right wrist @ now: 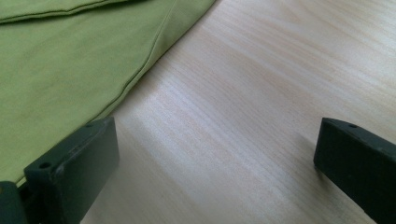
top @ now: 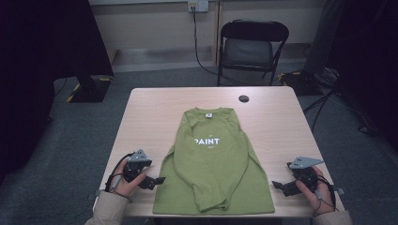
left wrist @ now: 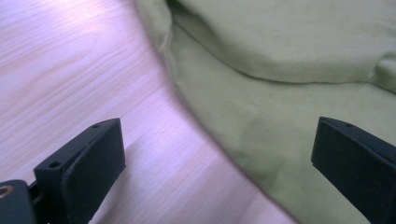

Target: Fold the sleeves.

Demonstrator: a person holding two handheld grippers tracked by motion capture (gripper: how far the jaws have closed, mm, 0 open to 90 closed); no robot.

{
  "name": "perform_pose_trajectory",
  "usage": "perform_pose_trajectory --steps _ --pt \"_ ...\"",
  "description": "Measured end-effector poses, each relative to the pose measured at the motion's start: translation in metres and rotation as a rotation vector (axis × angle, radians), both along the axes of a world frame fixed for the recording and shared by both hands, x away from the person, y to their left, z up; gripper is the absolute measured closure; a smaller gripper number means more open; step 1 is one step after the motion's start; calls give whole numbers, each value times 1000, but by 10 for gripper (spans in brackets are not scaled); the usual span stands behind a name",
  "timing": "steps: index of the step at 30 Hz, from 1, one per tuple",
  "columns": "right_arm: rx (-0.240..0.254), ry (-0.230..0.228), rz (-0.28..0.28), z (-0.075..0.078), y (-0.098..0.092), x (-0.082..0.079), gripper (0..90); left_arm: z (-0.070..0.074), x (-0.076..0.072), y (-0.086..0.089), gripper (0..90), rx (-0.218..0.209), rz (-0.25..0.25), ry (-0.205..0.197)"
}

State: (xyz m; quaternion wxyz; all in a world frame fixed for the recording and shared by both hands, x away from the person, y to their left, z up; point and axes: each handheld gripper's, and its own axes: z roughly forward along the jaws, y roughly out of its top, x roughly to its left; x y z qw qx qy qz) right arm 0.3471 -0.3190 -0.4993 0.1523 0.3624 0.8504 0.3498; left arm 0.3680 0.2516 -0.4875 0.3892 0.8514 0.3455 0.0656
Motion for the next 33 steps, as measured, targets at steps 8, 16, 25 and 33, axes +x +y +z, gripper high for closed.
perform_pose_trajectory --steps 8,16,25,33 --pt "0 0 0 0 0 0 0 -3 0 11 20 9 21 -2" --pt "0 0 0 0 0 0 0 -7 -1 18 20 31 44 -8" --pt "0 0 0 0 0 0 0 -9 -1 21 14 51 43 -37" --pt "0 0 0 0 0 0 0 -11 -3 24 0 114 42 -72"
